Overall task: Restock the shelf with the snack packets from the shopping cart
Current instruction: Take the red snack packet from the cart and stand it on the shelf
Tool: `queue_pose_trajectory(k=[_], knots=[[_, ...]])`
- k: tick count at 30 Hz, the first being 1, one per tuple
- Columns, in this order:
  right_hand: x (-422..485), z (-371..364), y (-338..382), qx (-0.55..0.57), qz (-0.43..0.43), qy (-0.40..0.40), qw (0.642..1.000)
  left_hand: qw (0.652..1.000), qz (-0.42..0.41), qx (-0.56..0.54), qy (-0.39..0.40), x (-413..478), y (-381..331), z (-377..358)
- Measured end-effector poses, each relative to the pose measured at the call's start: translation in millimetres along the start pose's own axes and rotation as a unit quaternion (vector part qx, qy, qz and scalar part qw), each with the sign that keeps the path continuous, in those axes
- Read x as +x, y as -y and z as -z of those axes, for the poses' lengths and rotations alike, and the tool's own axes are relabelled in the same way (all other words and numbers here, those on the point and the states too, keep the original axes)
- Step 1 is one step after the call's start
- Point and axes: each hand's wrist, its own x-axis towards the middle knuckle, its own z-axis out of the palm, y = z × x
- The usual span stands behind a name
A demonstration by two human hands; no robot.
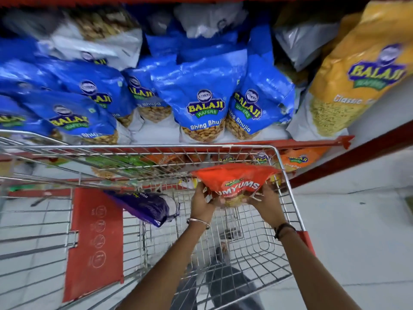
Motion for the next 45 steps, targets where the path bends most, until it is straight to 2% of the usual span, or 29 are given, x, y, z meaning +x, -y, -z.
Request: queue_pose_trajectory(k=[3, 8, 12, 20, 26, 29, 32, 45], knots=[[-31.1, 17.1, 40.3, 0.007, 0.054, -0.017, 0.998, 0.999, -0.054, 0.003, -0.001, -25.4, -41.8, 15.0], [-80.0, 42.2, 114.7, 0.12, 0.13, -0.021, 0.984, 0.995, -0.101, -0.015, -0.024, -67.6, -120.8, 45.6], [-99.1, 60.3, 168.4, 0.179, 0.197, -0.059, 0.962, 0.981, -0.182, 0.053, -0.049, -84.0, -177.3, 71.6], [-106.4, 116.0, 294.6, 0.176, 0.343, -0.11, 0.916, 0.95, -0.301, 0.01, -0.077, -102.3, -318.9, 101.8], [-83.8, 147.5, 373.1, 0.194, 0.414, -0.16, 0.875, 0.907, -0.405, 0.001, -0.114, -96.0, -402.8, 99.7], [-57.5, 156.3, 393.1, 0.212, 0.433, -0.167, 0.86, 0.888, -0.444, -0.011, -0.119, -74.5, -424.5, 89.9], [-21.8, 163.9, 405.9, 0.219, 0.436, -0.171, 0.856, 0.884, -0.455, -0.042, -0.103, -42.2, -440.3, 77.6], [119.0, 191.8, 434.2, 0.204, 0.357, -0.162, 0.897, 0.903, -0.418, -0.004, -0.095, 84.7, -488.9, 36.2]])
